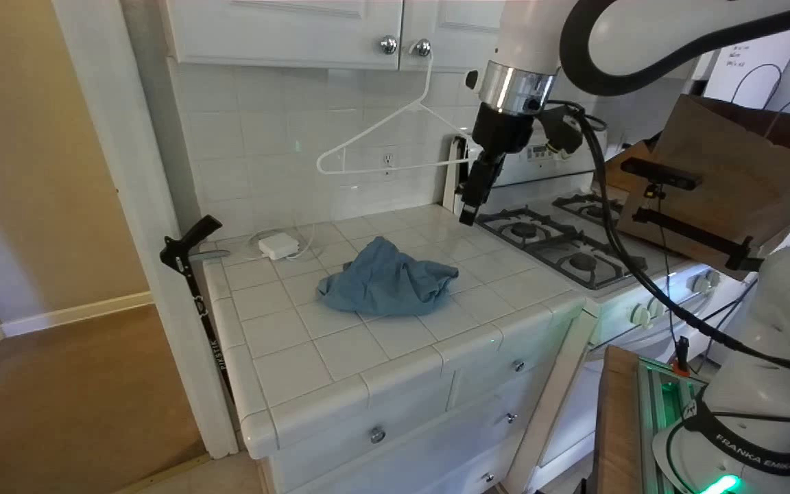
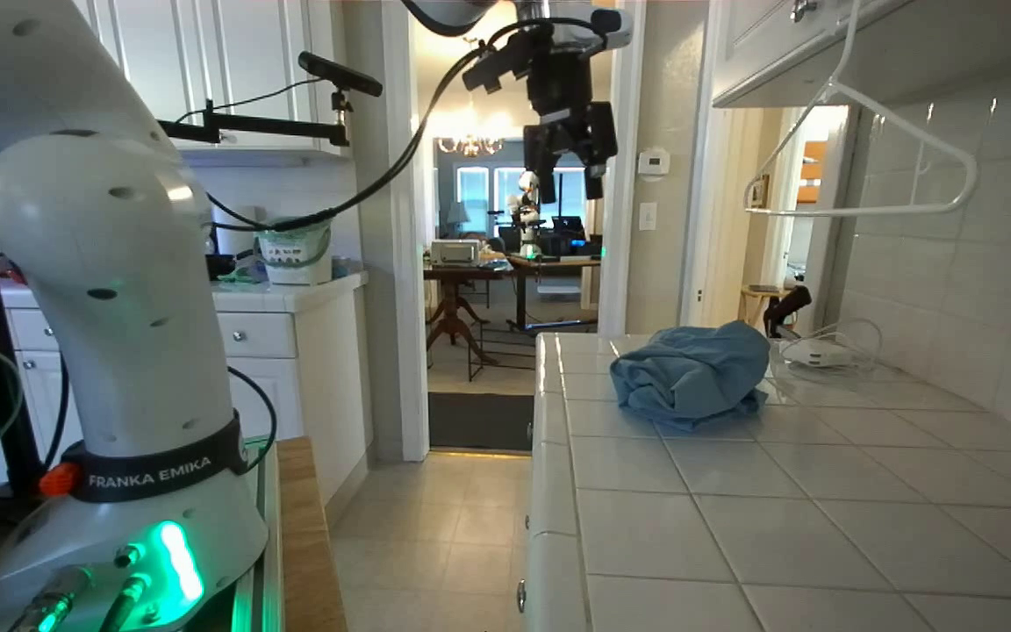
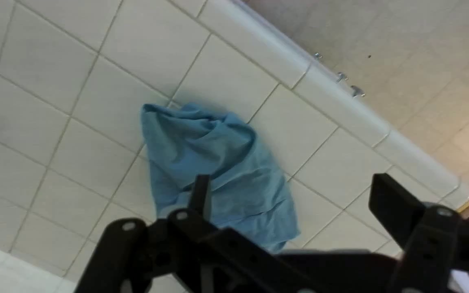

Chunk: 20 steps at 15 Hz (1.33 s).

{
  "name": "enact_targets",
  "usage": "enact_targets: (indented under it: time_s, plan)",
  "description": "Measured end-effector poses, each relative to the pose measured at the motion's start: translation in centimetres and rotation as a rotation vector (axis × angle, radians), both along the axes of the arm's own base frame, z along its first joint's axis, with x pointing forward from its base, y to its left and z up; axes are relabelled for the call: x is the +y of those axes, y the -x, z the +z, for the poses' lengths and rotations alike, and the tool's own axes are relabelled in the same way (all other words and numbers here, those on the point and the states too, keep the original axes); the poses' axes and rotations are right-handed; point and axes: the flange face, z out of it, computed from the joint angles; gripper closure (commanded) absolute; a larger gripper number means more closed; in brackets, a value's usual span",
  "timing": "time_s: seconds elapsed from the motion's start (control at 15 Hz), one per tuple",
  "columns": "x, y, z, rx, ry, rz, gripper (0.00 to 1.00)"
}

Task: Put the white hanger on the counter.

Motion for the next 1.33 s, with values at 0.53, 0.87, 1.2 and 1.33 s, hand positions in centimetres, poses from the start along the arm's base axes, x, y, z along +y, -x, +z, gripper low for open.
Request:
enact_targets:
  time_s: [0.53, 0.87, 1.2, 1.33]
  plan:
    - [-7.9, -4.7, 0.4, -0.246, 0.174, -0.217, 0.00]
    - [-8.8, -6.6, 2.6, -0.353, 0.232, -0.402, 0.00]
    - [-9.4, -7.8, 5.3, -0.455, 0.245, -0.510, 0.00]
    - [-9.9, -8.3, 6.4, -0.500, 0.260, -0.537, 0.00]
